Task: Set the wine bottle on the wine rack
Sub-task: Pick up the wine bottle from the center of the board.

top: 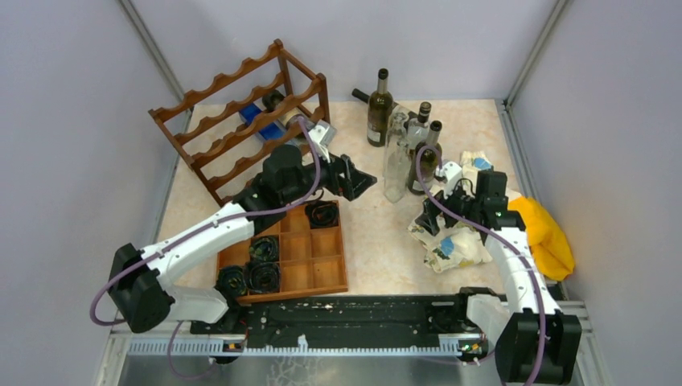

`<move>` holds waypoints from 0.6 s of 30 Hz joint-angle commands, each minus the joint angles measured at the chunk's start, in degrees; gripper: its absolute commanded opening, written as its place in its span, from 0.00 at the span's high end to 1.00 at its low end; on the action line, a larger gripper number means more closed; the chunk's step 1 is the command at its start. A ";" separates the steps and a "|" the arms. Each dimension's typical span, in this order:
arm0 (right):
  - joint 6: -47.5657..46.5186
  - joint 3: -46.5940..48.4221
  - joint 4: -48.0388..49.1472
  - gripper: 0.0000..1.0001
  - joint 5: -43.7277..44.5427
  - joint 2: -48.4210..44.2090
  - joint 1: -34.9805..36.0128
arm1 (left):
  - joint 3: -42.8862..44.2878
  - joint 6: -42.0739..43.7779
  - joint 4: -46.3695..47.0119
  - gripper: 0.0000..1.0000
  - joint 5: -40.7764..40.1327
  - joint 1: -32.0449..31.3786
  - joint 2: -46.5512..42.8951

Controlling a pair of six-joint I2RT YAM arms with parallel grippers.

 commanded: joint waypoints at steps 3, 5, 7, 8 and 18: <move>-1.04 -3.34 4.84 0.10 -3.72 -4.01 -3.47 | -3.31 12.42 18.84 0.02 5.77 -0.27 5.74; -1.45 -4.01 5.36 0.10 -4.54 -3.67 -4.27 | -2.30 13.47 19.00 0.02 5.02 -0.28 7.79; -2.40 -4.32 5.10 0.10 -5.17 -3.06 -5.01 | -1.90 13.92 20.35 0.02 4.74 -0.04 9.29; -2.57 -4.54 5.11 0.10 -5.29 -2.84 -5.59 | -1.65 13.88 20.90 0.02 4.97 0.16 9.96; -4.20 -5.23 4.96 0.10 -6.23 -1.31 -8.40 | -4.42 12.87 26.29 0.02 2.13 0.63 11.89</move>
